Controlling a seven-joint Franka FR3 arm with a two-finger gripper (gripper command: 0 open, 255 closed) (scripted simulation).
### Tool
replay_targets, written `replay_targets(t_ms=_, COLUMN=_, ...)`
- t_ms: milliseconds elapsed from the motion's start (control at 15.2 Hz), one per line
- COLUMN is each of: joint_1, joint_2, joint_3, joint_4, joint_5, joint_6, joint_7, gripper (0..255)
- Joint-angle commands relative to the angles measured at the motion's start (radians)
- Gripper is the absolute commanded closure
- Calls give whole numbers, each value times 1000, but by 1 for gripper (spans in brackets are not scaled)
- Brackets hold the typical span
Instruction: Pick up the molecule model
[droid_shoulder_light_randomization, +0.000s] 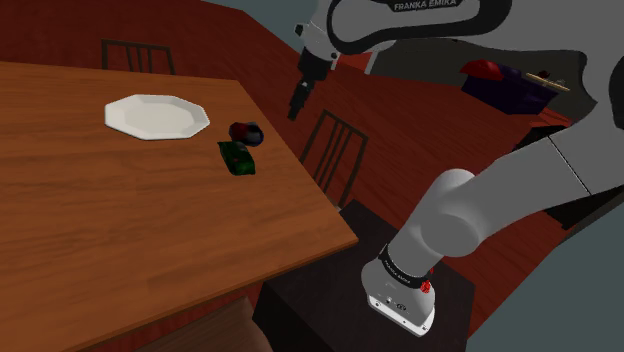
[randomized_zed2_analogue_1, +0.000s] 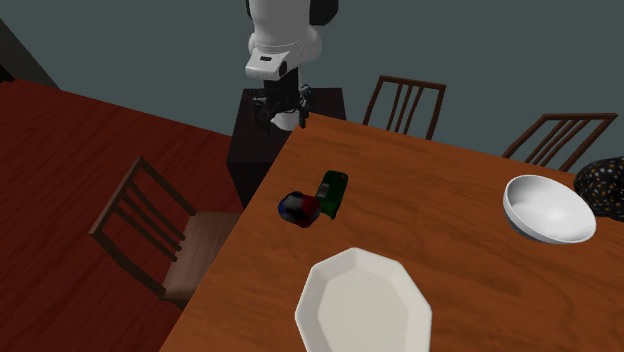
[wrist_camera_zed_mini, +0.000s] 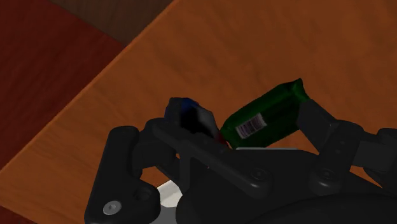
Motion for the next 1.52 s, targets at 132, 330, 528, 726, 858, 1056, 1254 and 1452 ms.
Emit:
replay_targets(t_ms=132, joint_1=24, joint_2=156, joint_3=-19, joint_4=50, joint_5=4, joint_6=139, joint_7=-100, gripper=0)
replay_targets(t_ms=330, joint_1=40, joint_2=265, joint_3=-27, joint_4=97, joint_5=17, joint_6=222, joint_7=-173, gripper=0)
replay_targets(t_ms=528, joint_1=56, joint_2=374, joint_3=-29, joint_4=155, joint_5=34, joint_6=294, joint_7=-248, gripper=0)
replay_targets(t_ms=726, joint_1=60, joint_2=423, joint_3=-27, joint_4=175, joint_5=43, joint_6=332, joint_7=-278, gripper=0)
replay_targets(t_ms=858, joint_1=60, joint_2=437, joint_3=-27, joint_4=162, joint_5=45, joint_6=359, joint_7=-280, gripper=0)
replay_targets(t_ms=1056, joint_1=60, joint_2=460, joint_3=-27, joint_4=144, joint_5=49, joint_6=399, joint_7=-283, gripper=0)
replay_targets(t_ms=1254, joint_1=60, joint_2=472, joint_3=-27, joint_4=136, joint_5=51, joint_6=420, joint_7=-285, gripper=0)
replay_targets(t_ms=1452, joint_1=60, joint_2=472, joint_3=-27, joint_4=135, joint_5=51, joint_6=420, joint_7=-286, gripper=255)
